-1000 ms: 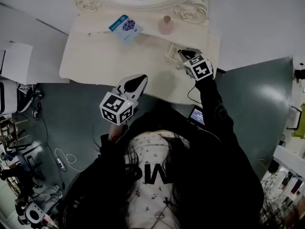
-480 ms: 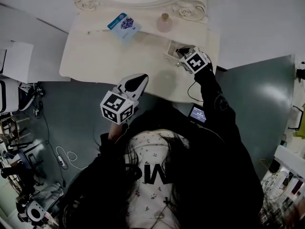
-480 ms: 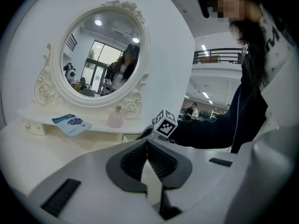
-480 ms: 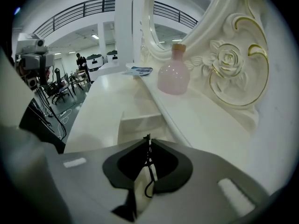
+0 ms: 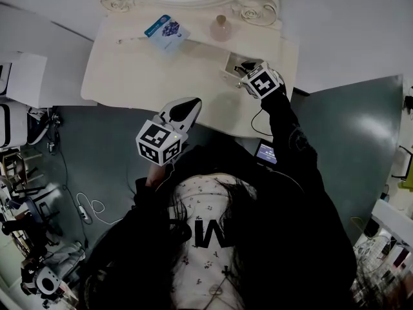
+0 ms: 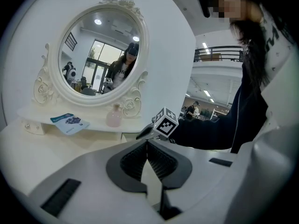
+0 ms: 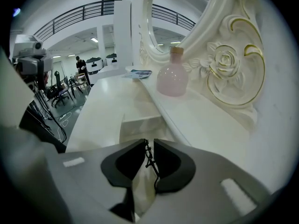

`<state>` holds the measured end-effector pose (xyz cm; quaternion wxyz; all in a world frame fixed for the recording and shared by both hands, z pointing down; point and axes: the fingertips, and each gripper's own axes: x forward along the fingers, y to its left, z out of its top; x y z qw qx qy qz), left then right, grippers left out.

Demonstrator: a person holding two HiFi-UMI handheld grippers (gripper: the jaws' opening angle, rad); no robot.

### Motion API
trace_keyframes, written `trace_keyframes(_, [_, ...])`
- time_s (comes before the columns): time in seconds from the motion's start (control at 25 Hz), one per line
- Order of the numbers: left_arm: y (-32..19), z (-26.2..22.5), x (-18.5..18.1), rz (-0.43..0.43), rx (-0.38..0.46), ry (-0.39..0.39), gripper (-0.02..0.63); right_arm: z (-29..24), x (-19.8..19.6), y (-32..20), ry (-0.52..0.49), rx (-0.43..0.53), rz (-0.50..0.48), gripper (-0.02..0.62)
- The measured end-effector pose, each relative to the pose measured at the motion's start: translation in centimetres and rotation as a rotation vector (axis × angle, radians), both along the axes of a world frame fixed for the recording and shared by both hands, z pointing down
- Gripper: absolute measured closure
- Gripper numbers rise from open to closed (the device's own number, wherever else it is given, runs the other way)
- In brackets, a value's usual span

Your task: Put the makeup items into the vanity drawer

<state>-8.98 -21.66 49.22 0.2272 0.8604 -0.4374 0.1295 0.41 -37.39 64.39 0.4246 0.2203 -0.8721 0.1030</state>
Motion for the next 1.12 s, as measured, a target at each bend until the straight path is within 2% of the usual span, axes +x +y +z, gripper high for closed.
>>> trace_keyframes(0.28, [-0.1, 0.3, 0.6, -0.001, -0.017, -0.001, 0.606, -2.6, 1.3, 0.3, -0.099, 0.035, 0.093, 0.525])
trace_keyframes(0.44, [-0.7, 0.5, 1.5, 0.028, -0.019, -0.003, 0.606, -5.4, 2.5, 0.7, -0.194, 0.071, 0.156, 0.525])
trace_keyframes(0.68, [-0.9, 0.7, 2.3, 0.079, -0.025, 0.006, 0.606, -9.0, 3.8, 3.4, -0.279, 0.127, 0.221, 0.525])
trace_keyframes(0.88, [-1.5, 0.7, 1.9, 0.126, -0.02, 0.022, 0.606, -11.1, 3.0, 6.2, -0.339, 0.14, 0.299, 0.525])
trace_keyframes(1.12, [-1.7, 0.4, 1.3, 0.222, -0.002, 0.043, 0.606, -12.4, 0.8, 9.4, -0.367, 0.153, 0.376, 0.525])
